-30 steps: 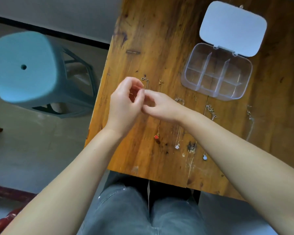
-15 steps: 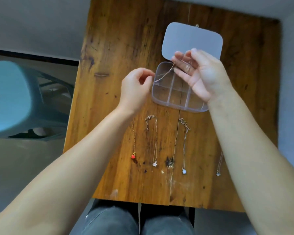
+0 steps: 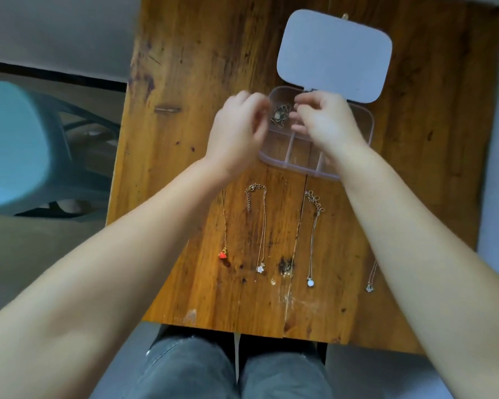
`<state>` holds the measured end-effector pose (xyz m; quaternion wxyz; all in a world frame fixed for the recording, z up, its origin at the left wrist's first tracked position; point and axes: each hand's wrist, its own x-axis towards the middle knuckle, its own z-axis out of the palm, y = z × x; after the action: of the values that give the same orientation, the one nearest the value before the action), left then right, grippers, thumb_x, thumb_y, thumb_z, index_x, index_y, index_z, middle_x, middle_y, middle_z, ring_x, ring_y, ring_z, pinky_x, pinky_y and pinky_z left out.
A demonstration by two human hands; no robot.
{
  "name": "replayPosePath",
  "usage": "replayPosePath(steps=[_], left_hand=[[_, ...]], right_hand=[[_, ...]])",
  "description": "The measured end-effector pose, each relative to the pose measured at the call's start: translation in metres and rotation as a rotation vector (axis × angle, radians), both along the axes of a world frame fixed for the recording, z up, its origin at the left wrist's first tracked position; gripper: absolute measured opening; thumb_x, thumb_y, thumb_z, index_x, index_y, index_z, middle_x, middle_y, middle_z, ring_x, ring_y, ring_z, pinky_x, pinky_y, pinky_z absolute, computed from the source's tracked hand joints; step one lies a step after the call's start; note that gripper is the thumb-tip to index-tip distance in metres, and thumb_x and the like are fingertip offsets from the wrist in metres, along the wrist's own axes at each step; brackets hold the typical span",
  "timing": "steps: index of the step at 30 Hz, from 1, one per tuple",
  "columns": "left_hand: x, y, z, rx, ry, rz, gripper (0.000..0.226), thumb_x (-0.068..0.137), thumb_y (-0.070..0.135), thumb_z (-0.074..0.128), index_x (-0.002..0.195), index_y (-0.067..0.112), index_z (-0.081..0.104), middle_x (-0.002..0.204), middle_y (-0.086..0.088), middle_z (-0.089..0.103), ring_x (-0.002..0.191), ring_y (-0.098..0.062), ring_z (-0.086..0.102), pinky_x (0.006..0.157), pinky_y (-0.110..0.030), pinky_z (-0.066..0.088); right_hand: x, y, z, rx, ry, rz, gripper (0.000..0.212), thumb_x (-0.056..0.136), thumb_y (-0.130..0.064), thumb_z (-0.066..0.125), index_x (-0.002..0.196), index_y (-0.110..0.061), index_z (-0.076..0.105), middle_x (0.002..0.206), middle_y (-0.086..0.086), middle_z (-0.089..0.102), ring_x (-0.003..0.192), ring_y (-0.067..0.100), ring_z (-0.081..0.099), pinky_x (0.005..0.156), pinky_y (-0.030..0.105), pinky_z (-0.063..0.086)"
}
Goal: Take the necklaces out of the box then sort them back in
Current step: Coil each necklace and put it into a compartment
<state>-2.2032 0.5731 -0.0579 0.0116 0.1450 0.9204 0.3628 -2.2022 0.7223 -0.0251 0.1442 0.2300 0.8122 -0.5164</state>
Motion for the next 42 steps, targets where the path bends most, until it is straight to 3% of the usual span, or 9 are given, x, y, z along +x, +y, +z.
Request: replayPosePath(steps=[4,7,12,17,23,26,30,37,42], left_hand=[[0.085,-0.042,-0.01,0.026,-0.251,0.22,0.01,0.091,0.019,0.053,0.097,0.012,0.05,0.083,0.001,0.057,0.077,-0.022,0.055,0.068,-0.036,0.047],[0.153,-0.057,-0.022,-0.113,-0.398,0.282,0.016,0.091,0.027,0.055,0.1,0.015,0.05,0.085,0.003,0.055,0.079,-0.019,0.053,0.074,-0.039,0.049],[0.213,-0.054,-0.037,-0.394,-0.404,0.22,0.037,0.086,0.044,0.059,0.108,0.015,0.054,0.096,0.0,0.058,0.09,-0.022,0.053,0.08,-0.037,0.041],[0.213,-0.056,-0.042,-0.392,-0.311,0.167,0.018,0.09,0.03,0.059,0.096,0.013,0.06,0.092,-0.004,0.06,0.088,-0.024,0.055,0.08,-0.037,0.041],[0.191,-0.067,-0.018,-0.158,-0.27,0.2,0.014,0.088,0.024,0.06,0.093,0.012,0.059,0.09,-0.002,0.058,0.088,-0.02,0.053,0.078,-0.03,0.037],[0.161,-0.071,0.009,0.008,-0.152,0.277,0.012,0.086,0.021,0.06,0.09,0.01,0.057,0.086,-0.001,0.055,0.083,-0.019,0.052,0.075,-0.032,0.042],[0.112,-0.074,0.028,0.079,-0.093,0.378,0.009,0.089,0.018,0.059,0.09,0.01,0.056,0.088,0.0,0.052,0.083,-0.016,0.052,0.073,-0.023,0.045],[0.062,-0.029,0.029,0.164,-0.106,0.335,0.008,0.087,0.015,0.059,0.088,0.016,0.052,0.088,0.0,0.053,0.081,-0.013,0.049,0.072,-0.015,0.042],[0.035,0.032,0.019,0.14,-0.137,0.226,0.009,0.088,0.016,0.059,0.092,0.008,0.056,0.092,-0.004,0.055,0.085,-0.014,0.05,0.075,-0.019,0.042]], right_hand=[[0.039,-0.037,-0.004,0.033,0.063,0.246,0.02,0.092,-0.007,0.049,0.107,-0.014,0.06,0.097,0.008,0.068,0.077,0.009,0.067,0.064,0.022,0.057],[0.062,-0.075,-0.024,0.229,0.015,0.594,0.036,0.093,-0.017,0.051,0.129,-0.014,0.051,0.115,0.009,0.061,0.098,0.02,0.063,0.083,0.034,0.053],[0.074,-0.108,-0.054,0.632,0.127,0.798,0.042,0.093,-0.026,0.055,0.13,-0.009,0.044,0.128,0.014,0.047,0.113,0.031,0.049,0.083,0.044,0.05],[0.067,-0.111,-0.057,0.702,0.115,0.845,0.016,0.093,-0.006,0.05,0.108,-0.004,0.054,0.111,0.017,0.056,0.102,0.035,0.056,0.078,0.042,0.046],[0.071,-0.093,-0.044,0.504,0.093,0.935,0.031,0.09,-0.003,0.044,0.113,-0.013,0.062,0.126,0.012,0.051,0.117,0.03,0.047,0.096,0.045,0.042],[0.084,-0.079,-0.029,0.118,0.032,1.002,0.043,0.083,0.004,0.041,0.111,-0.018,0.065,0.141,0.002,0.046,0.133,0.018,0.036,0.107,0.026,0.026],[0.093,-0.05,-0.005,-0.27,-0.098,0.674,0.013,0.091,-0.018,0.054,0.086,-0.025,0.064,0.13,-0.012,0.056,0.119,0.002,0.051,0.097,0.021,0.034],[0.069,0.02,0.034,-0.905,0.058,-0.226,0.031,0.098,-0.018,0.047,0.07,-0.018,0.061,0.113,0.005,0.068,0.116,0.02,0.061,0.107,0.046,0.037],[0.033,0.059,0.036,-0.79,0.13,-0.476,0.021,0.1,-0.019,0.042,0.085,-0.013,0.055,0.103,0.011,0.07,0.101,0.022,0.069,0.097,0.041,0.05]])
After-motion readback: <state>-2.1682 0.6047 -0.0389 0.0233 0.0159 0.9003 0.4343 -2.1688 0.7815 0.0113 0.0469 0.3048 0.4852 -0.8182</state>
